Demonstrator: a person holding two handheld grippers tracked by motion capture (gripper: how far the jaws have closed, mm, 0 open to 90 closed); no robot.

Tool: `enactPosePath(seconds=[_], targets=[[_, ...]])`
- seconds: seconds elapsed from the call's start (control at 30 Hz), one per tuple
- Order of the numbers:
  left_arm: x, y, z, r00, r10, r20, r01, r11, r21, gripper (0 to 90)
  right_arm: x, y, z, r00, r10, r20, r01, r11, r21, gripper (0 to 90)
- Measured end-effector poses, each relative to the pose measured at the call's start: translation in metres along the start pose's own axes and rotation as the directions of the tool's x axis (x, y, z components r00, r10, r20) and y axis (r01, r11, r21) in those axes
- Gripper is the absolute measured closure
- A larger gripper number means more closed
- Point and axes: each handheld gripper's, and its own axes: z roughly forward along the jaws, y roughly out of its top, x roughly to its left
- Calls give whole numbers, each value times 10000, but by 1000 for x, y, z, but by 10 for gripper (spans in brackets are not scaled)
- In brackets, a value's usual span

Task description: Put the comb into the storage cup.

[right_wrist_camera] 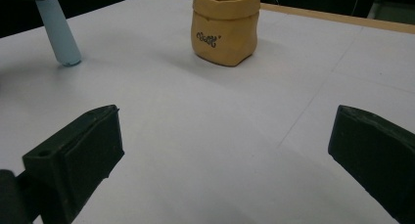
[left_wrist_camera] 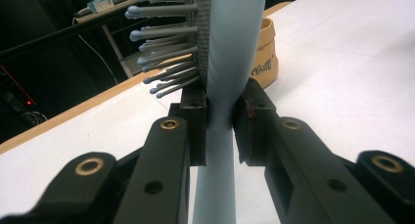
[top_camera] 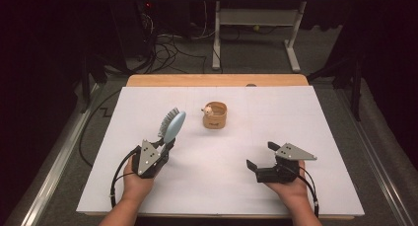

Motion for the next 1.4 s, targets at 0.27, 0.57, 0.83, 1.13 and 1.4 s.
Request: enactPosePath(seconds=[0.27, 0.57, 0.83, 1.13, 1.4], targets=[[-1, 5, 5, 9990, 449, -40, -449, 9990, 39, 767, 7, 4, 5, 9998, -75, -187, 76, 10000, 40, 3], [-1, 23, 15, 9949, 837, -566, -830, 9965, 136, 767, 10, 6, 9, 9995, -140, -266, 143, 9998, 117, 3], [-14, 29, 28, 9919, 1151, -543, -1156, 9933, -75, 767, 16, 15, 18, 9978, -185, -633, 198, 9996, 205, 3], [-23, 26, 28, 9940, 1084, -166, -1086, 9940, -149, 767, 28, 32, 27, 9922, -231, -1229, 246, 9996, 104, 3], [-31, 25, 27, 9918, 1277, -31, -1277, 9917, -120, 767, 39, 47, 34, 9876, -364, -1529, 354, 9993, -95, 3]])
